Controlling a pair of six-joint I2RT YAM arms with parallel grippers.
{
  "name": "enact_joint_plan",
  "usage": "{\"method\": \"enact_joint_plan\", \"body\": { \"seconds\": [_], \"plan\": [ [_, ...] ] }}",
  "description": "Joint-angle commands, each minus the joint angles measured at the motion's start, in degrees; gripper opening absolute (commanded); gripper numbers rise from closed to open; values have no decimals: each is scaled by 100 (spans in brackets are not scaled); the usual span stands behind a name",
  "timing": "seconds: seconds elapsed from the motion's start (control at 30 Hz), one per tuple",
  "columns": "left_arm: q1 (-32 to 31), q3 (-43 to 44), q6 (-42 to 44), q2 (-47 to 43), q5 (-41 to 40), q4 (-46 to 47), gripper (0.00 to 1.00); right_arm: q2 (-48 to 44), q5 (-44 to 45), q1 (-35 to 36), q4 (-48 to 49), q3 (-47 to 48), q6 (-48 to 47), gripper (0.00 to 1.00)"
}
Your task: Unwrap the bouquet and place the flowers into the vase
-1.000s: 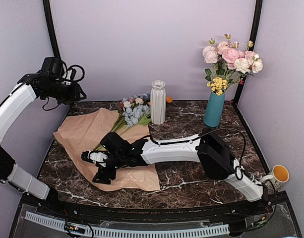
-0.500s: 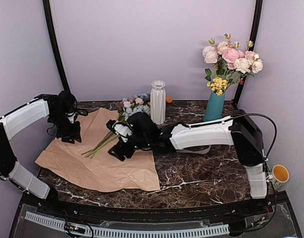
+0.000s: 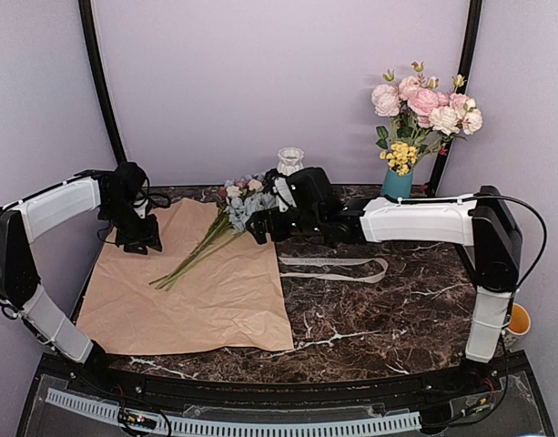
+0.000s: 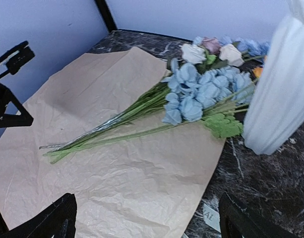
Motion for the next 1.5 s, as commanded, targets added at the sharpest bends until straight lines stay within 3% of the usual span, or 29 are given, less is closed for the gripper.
{"method": "enact_joint_plan", "body": {
  "seconds": [0.0,0.2,0.43,0.63,0.93,1.47],
  "plan": [
    [73,989,631,926,68,179,44,-372,36,-593,-500,-197,1062,99],
    [-344,1844,1921,1881,772,616,39,-962,-75,-988,82,-1214,1484,98],
    [-644,3219,2463,2959,1162,161,30,-891,270,-1043,-567,-1034,1432,98],
    [-1003,3294,2604,3337,1274,368,25,-796,291,-1070,-807,-817,1341,98],
    [-1317,3445,2529,3854,732,310,20,-438,17,-1194,-1170,-199,1112,98],
    [-1320,3277,2535,3906,148,414,20,-813,91,-1203,-994,-730,1501,97]
  ]
}}
